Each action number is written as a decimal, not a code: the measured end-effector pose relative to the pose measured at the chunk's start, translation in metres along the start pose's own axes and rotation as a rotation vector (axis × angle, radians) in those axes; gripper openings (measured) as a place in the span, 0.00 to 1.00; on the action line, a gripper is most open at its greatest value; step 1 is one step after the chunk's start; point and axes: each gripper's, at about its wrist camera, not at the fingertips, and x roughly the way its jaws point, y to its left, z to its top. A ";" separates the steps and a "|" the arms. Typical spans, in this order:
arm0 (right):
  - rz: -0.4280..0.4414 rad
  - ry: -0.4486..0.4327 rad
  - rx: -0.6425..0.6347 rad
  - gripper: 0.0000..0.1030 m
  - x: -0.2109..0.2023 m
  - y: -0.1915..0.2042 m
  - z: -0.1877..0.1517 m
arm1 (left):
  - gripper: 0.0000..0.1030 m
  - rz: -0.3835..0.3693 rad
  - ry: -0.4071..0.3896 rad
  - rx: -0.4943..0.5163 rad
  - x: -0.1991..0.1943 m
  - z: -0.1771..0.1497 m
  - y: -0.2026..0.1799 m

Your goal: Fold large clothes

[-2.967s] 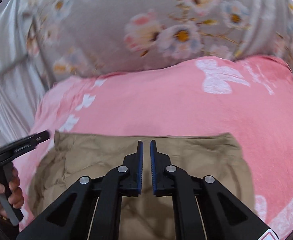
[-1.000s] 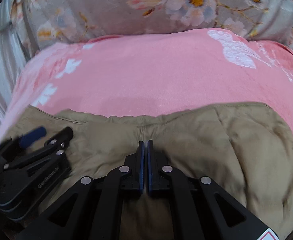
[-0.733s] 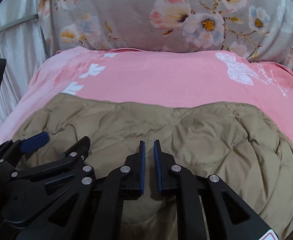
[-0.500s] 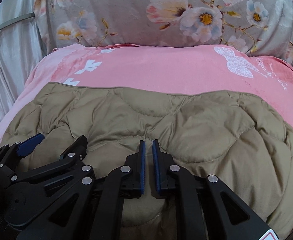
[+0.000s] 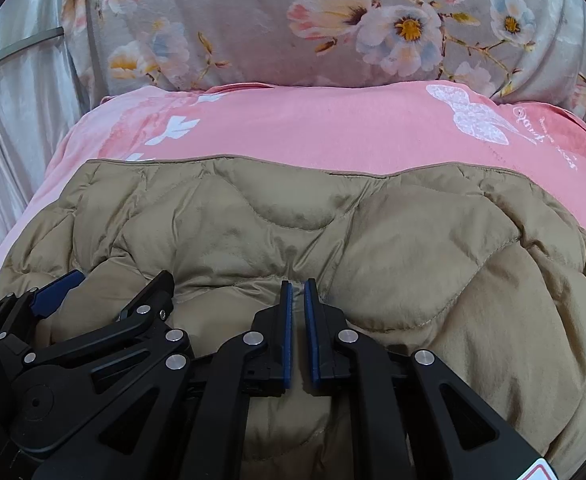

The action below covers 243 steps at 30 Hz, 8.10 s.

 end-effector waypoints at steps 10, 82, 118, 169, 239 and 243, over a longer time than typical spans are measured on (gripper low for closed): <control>0.092 0.012 0.048 0.10 -0.013 -0.010 0.006 | 0.88 -0.134 -0.022 -0.198 -0.082 -0.028 0.092; 0.527 0.251 0.385 0.06 -0.123 -0.110 -0.080 | 0.10 -0.639 -0.122 0.121 -0.196 0.014 -0.069; 0.303 0.051 0.498 0.08 -0.185 -0.211 -0.079 | 0.12 -0.560 0.080 0.391 -0.117 -0.090 -0.222; 0.151 0.107 0.444 0.12 -0.078 -0.207 -0.035 | 0.77 -0.250 0.008 0.186 -0.054 0.039 -0.161; 0.421 0.246 0.743 0.56 -0.077 -0.271 -0.095 | 0.95 -0.683 0.367 -0.172 0.001 0.027 -0.038; 0.468 0.261 0.752 0.56 -0.063 -0.269 -0.089 | 0.96 -0.744 0.408 -0.219 0.013 0.025 -0.044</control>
